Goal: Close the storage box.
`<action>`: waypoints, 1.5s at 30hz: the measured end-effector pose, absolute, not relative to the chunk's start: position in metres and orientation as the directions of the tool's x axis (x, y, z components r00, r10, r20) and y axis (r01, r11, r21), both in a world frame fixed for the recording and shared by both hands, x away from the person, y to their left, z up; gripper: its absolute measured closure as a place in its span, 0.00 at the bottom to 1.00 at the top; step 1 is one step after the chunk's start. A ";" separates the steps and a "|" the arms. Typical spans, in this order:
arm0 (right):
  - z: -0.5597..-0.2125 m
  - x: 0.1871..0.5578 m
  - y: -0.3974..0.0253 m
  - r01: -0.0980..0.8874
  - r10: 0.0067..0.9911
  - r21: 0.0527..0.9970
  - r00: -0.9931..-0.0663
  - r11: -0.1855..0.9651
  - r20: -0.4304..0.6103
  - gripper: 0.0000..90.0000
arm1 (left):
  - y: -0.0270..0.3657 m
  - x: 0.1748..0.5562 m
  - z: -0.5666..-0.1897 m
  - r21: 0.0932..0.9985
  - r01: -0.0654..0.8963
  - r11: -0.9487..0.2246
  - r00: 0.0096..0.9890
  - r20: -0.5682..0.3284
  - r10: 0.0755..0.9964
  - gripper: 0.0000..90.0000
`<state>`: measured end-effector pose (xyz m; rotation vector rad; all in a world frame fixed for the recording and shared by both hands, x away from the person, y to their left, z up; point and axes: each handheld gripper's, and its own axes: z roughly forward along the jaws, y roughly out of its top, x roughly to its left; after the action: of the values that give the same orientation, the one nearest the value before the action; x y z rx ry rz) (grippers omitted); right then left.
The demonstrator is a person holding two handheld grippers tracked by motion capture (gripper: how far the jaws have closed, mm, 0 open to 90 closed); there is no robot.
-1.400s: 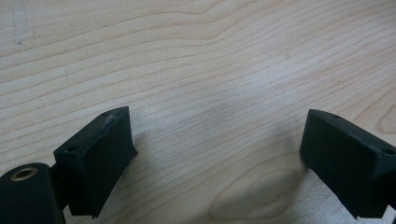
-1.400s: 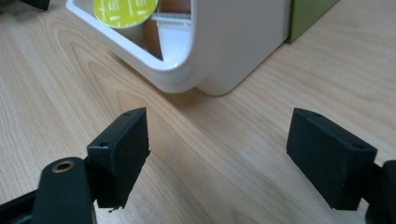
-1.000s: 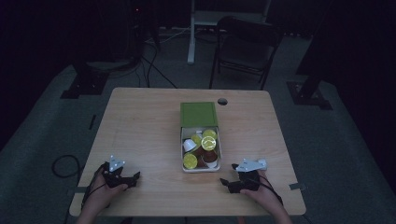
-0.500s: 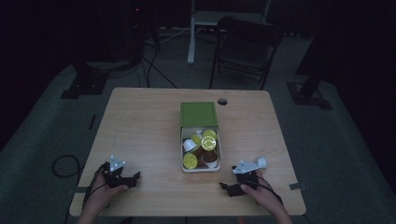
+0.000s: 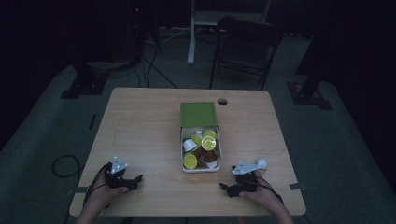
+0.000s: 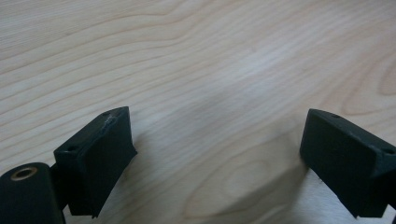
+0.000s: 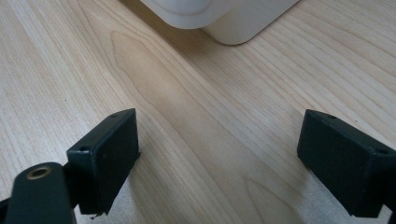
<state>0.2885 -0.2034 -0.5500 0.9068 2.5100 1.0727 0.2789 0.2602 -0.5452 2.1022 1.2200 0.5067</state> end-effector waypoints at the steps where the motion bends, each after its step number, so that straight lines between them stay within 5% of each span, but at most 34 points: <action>1: -0.550 0.288 -0.203 0.444 0.640 0.722 -0.769 0.531 0.002 0.14 | 0.258 0.278 -0.545 0.697 0.617 -0.366 0.503 0.008 0.864 0.11; 45: -0.509 0.295 -0.208 0.416 0.666 0.831 -0.742 0.371 0.074 0.15 | 0.148 0.283 -0.506 0.805 0.377 -0.458 0.770 0.003 0.638 0.11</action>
<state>0.2954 -0.2076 -0.5086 0.9582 2.3600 1.3089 0.2834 0.1479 -0.5065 2.1010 0.7562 0.3857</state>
